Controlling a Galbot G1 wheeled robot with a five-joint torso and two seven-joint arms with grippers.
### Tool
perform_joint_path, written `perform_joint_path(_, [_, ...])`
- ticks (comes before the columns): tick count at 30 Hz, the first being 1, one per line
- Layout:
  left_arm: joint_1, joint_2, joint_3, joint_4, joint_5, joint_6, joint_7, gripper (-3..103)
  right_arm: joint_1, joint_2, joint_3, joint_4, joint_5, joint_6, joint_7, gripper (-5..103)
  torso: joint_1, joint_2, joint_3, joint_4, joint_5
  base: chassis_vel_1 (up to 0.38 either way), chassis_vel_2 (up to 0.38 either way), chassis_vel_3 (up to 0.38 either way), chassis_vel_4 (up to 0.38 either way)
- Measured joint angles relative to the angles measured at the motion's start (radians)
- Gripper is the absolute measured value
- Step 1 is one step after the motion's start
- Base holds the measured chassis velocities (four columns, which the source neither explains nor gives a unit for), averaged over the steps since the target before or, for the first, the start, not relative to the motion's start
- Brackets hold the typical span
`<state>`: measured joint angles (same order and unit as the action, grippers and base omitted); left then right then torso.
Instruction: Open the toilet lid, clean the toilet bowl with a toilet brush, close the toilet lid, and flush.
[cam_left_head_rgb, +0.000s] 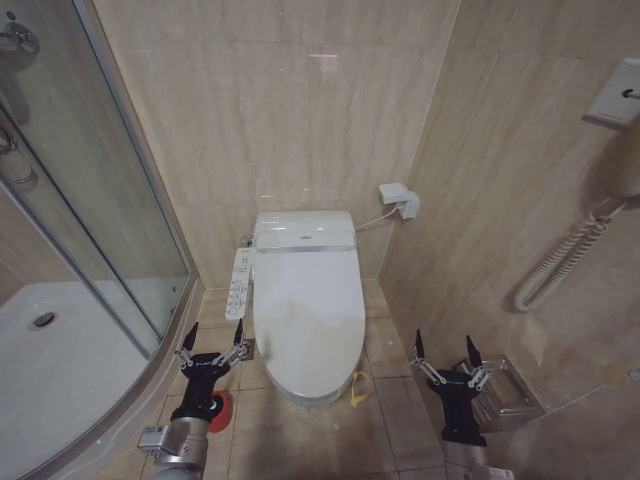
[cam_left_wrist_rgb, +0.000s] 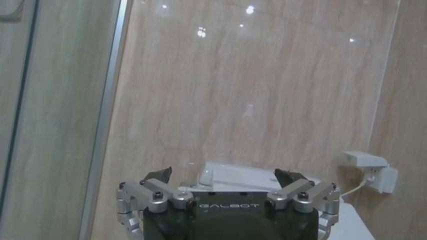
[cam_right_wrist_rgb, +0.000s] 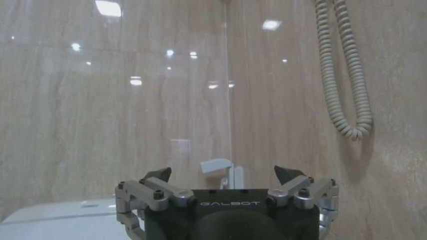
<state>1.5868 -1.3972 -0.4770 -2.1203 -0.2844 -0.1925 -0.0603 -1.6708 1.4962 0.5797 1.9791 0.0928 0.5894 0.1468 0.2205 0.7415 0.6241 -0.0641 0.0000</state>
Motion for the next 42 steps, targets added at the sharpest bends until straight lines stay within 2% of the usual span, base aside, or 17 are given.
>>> perform_joint_path(15, [0.007, 0.006, -0.007, -0.006, -0.014, -0.028, 0.02, 100, -0.005, -0.001, 0.004, -0.002, -0.006, 0.007, 0.001, 100, 0.0, 0.0, 0.0, -0.0002, 0.0, 0.0, 0.0, 0.0, 0.0])
perform_joint_path(30, [-0.001, 0.002, -0.009, 0.007, -0.015, -0.03, 0.028, 100, 0.0, -0.001, 0.004, -0.014, -0.007, 0.008, -0.004, 100, 0.0, 0.0, 0.0, 0.0, 0.0, 0.0, 0.0, 0.0, 0.0])
perform_joint_path(32, [-0.003, 0.0, -0.011, 0.012, -0.014, -0.029, 0.033, 102, 0.001, -0.001, 0.005, -0.015, -0.007, 0.009, -0.004, 100, 0.0, 0.0, 0.0, 0.0, 0.0, 0.0, 0.0, 0.0, 0.0])
perform_joint_path(42, [-0.003, -0.001, -0.007, 0.019, -0.015, -0.036, 0.015, 100, -0.001, 0.004, 0.005, -0.018, -0.006, 0.015, -0.017, 100, 0.0, 0.0, 0.0, 0.0, 0.0, 0.0, 0.0, 0.0, 0.0])
